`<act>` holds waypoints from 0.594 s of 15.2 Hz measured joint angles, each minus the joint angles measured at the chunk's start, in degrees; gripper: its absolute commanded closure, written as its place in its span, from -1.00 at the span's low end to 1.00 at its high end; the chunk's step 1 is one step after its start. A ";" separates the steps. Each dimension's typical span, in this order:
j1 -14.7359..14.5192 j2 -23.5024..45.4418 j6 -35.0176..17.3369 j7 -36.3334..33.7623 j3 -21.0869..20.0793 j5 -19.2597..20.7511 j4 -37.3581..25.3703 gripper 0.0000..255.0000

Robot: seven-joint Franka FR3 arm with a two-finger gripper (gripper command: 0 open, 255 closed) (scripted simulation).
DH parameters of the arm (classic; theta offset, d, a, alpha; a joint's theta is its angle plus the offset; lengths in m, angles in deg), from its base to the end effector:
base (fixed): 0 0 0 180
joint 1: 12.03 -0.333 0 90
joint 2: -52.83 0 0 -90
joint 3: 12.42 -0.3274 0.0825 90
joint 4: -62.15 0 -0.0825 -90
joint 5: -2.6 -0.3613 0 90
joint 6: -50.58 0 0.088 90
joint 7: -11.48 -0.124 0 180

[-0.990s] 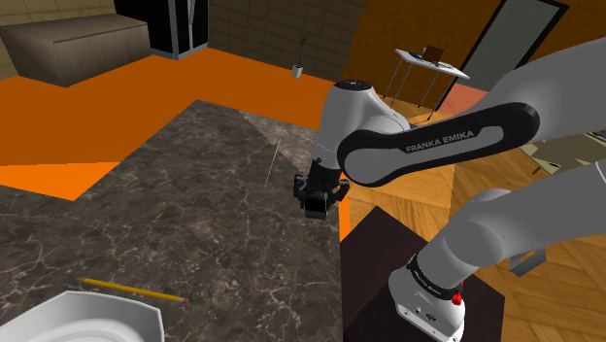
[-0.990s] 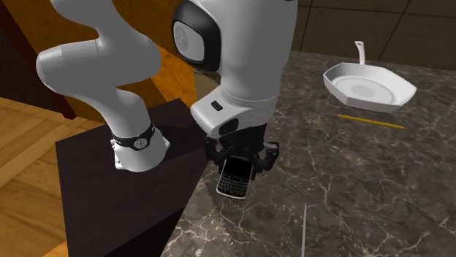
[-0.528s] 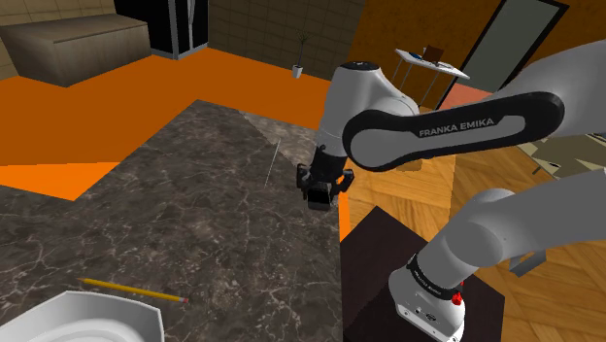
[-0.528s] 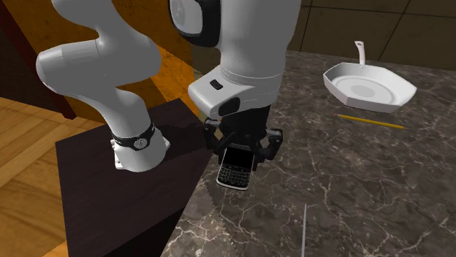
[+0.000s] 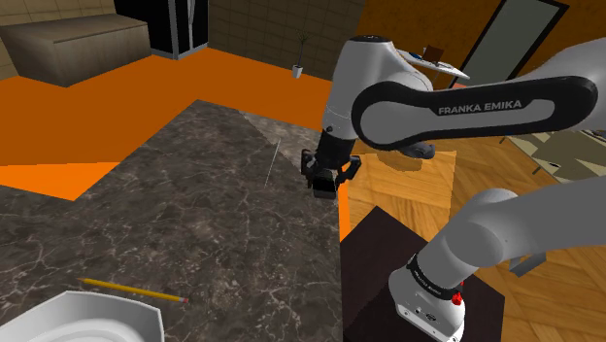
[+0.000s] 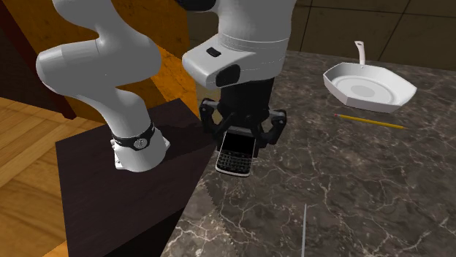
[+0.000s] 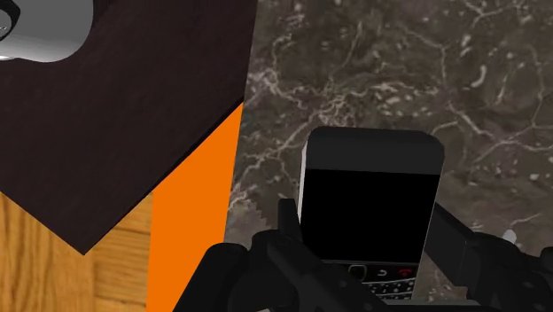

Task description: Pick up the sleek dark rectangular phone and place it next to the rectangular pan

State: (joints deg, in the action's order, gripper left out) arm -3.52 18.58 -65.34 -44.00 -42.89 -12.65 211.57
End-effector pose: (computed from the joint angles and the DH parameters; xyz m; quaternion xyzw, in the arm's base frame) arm 0.3145 0.1463 0.4183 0.9219 -0.3861 0.0015 0.0317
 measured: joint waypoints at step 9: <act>0.05 -2.39 7.72 0.18 1.99 0.98 -5.36 1.00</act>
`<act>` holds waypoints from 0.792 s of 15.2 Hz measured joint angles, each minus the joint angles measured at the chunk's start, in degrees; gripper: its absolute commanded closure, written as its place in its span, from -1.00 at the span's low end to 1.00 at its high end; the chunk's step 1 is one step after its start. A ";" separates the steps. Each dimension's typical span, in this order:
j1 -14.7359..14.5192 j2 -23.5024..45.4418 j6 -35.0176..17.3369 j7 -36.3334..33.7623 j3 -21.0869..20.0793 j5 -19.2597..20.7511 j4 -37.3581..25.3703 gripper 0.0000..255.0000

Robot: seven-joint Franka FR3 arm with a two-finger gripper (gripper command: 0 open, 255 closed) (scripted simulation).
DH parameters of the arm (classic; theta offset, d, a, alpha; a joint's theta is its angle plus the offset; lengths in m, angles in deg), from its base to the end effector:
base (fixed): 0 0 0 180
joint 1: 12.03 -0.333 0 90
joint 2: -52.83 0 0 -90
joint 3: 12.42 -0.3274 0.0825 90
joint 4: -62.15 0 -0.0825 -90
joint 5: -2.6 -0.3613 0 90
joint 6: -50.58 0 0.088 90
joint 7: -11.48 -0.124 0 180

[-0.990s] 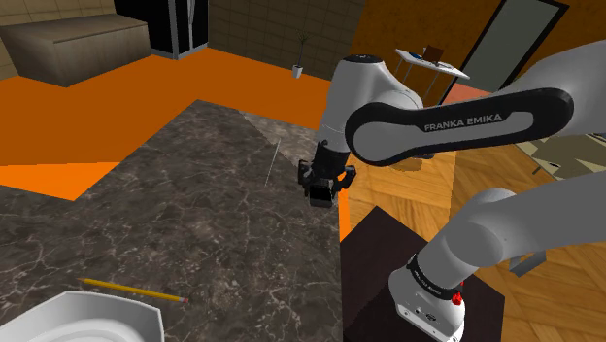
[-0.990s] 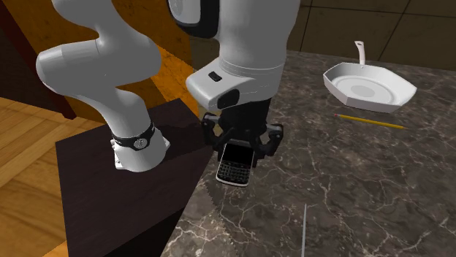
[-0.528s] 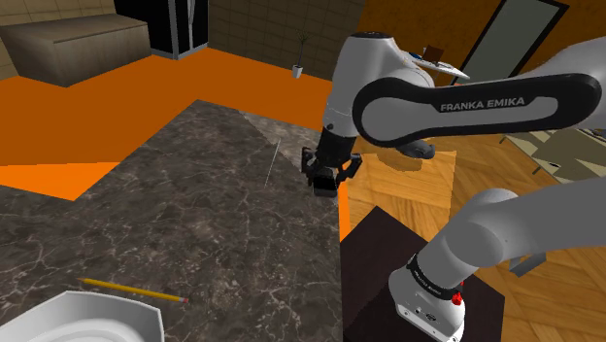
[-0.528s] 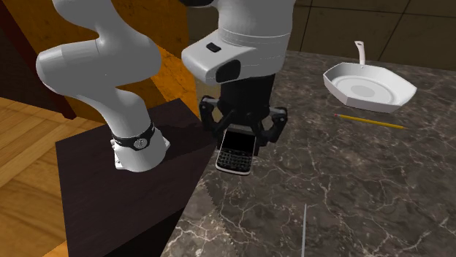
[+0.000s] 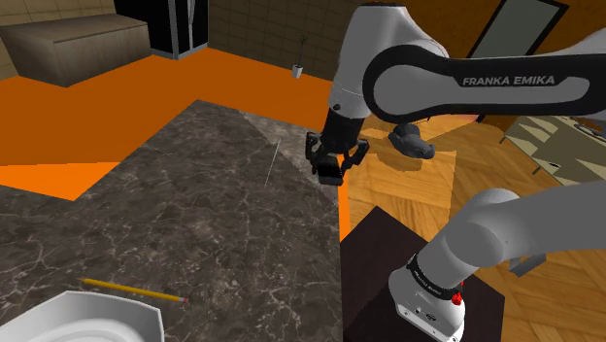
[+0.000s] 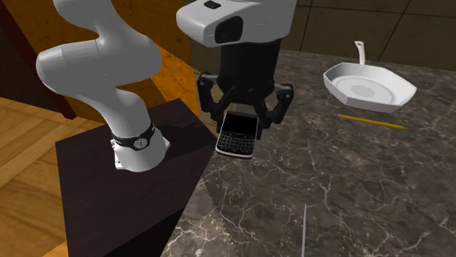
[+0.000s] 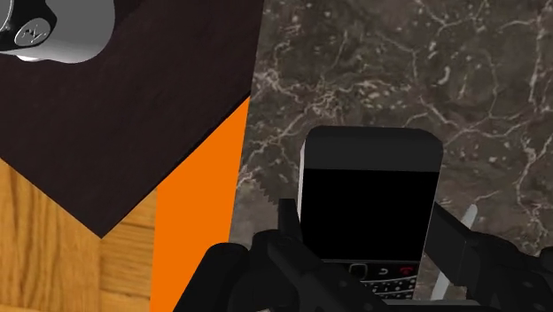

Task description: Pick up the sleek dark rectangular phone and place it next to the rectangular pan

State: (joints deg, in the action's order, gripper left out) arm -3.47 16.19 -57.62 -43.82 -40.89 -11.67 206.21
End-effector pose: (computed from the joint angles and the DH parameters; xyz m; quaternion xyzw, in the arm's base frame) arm 0.3125 0.1474 0.4629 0.9219 -0.3861 0.0015 0.0317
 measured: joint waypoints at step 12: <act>-3.64 2.78 2.63 -12.99 -10.67 -4.60 -7.24 1.00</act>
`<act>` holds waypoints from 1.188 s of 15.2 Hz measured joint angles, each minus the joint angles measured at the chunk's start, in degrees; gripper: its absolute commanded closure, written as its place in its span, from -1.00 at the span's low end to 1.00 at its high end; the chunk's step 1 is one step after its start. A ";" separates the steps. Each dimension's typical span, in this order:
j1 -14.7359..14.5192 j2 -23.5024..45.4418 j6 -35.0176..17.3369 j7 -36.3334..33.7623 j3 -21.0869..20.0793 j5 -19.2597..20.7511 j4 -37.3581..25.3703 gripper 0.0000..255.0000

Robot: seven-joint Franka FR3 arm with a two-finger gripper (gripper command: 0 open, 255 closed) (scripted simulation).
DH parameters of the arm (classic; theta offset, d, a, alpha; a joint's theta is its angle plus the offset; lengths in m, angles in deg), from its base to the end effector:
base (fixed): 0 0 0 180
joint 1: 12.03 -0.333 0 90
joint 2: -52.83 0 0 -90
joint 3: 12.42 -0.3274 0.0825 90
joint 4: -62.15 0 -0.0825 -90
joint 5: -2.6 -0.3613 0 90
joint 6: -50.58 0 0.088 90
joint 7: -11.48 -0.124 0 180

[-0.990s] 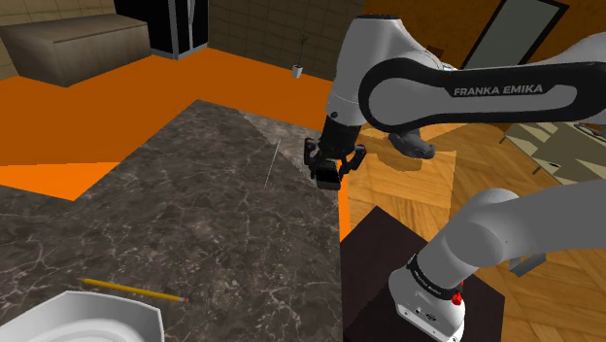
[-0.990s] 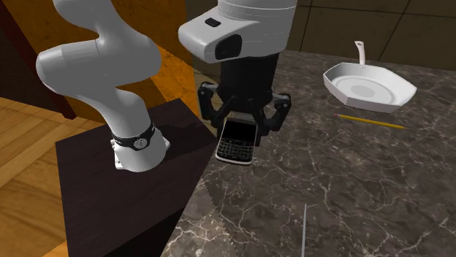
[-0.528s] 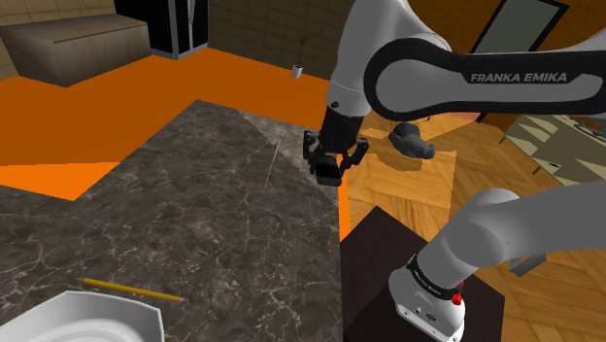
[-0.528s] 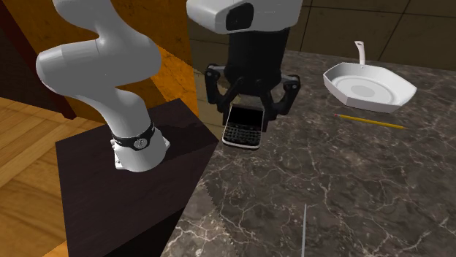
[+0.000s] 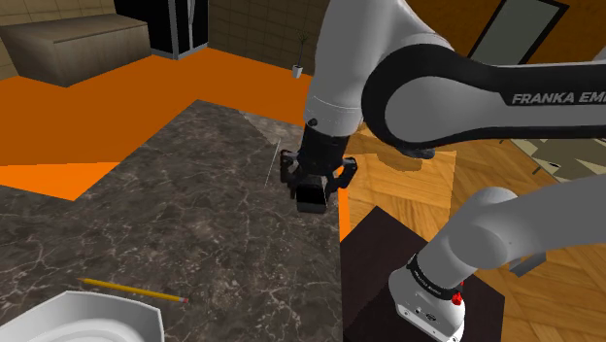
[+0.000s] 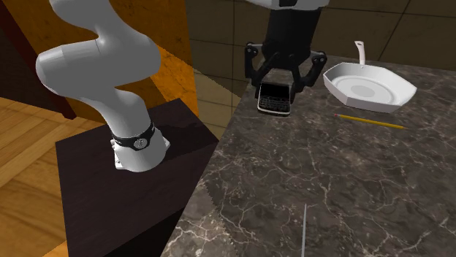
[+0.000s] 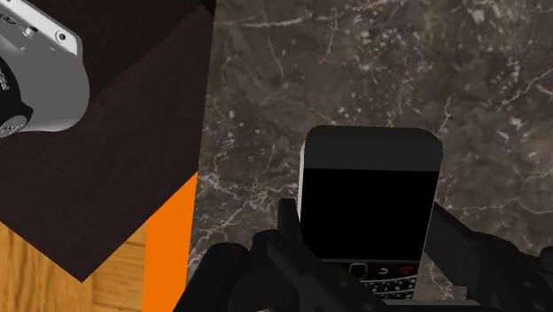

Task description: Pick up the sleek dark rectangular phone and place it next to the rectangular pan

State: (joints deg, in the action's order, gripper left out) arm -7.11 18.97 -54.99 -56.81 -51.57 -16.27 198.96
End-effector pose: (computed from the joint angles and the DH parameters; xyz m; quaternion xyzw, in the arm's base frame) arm 0.2828 0.2562 0.4739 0.9222 -0.3854 0.0017 0.0320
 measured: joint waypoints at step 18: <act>11.83 36.50 -1.07 -40.79 -43.55 18.43 -25.50 1.00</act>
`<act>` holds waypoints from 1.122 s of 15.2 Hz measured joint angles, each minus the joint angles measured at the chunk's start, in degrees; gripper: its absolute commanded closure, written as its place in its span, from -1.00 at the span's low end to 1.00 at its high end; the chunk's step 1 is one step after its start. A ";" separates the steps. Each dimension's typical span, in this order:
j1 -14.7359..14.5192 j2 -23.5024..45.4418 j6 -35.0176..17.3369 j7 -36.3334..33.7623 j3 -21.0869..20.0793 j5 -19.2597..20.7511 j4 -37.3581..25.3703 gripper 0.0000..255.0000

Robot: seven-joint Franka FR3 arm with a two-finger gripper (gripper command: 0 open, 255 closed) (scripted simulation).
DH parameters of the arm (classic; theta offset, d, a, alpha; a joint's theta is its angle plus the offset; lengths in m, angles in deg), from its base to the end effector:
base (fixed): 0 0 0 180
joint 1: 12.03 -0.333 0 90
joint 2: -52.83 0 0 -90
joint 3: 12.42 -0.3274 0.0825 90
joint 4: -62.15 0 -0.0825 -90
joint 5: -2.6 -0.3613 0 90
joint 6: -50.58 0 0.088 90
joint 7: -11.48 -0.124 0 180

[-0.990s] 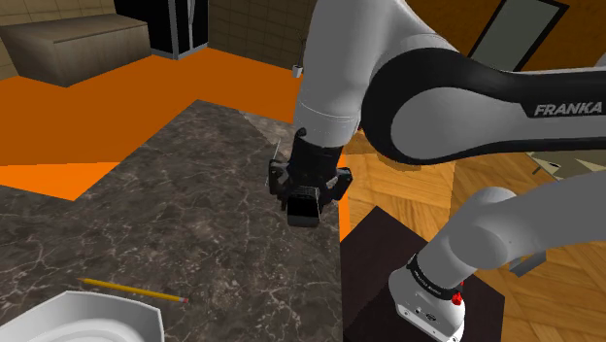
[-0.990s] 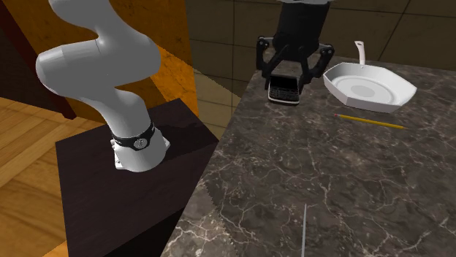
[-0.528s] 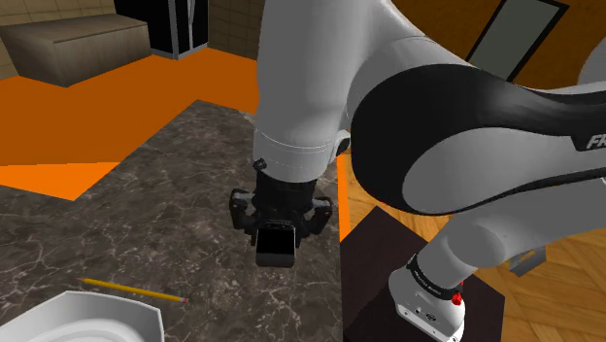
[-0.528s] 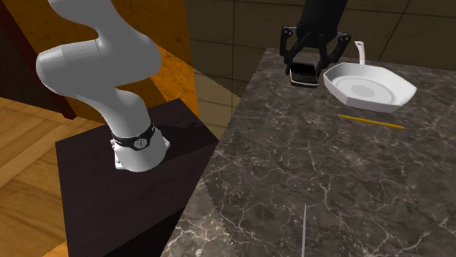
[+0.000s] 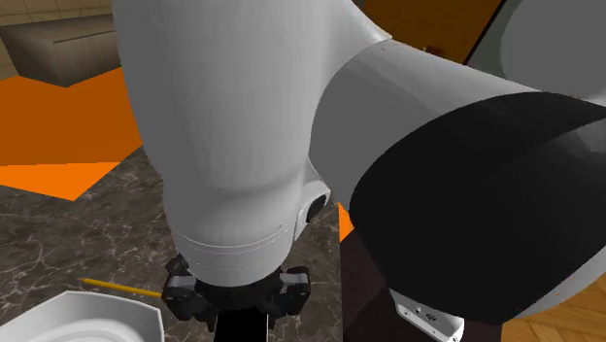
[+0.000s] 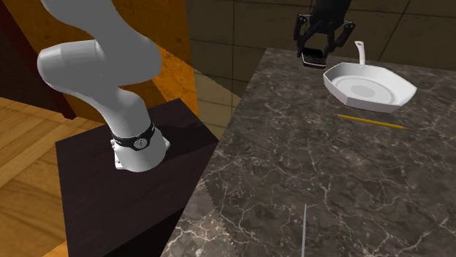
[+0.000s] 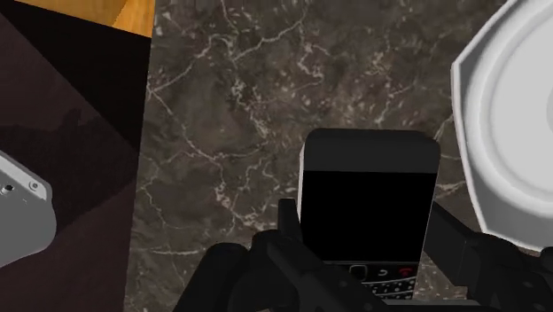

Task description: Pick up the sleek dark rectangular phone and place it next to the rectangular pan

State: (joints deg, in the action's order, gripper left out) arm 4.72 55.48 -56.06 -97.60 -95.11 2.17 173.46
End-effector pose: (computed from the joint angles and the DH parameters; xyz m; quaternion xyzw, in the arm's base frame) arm 0.2203 0.4793 0.4720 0.9286 -0.3674 -0.0283 0.0425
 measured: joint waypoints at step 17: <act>-16.12 16.40 -8.28 -16.12 11.19 20.33 2.58 1.00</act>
State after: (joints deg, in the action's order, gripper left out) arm -11.40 71.88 -64.34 -113.71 -83.92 22.50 176.05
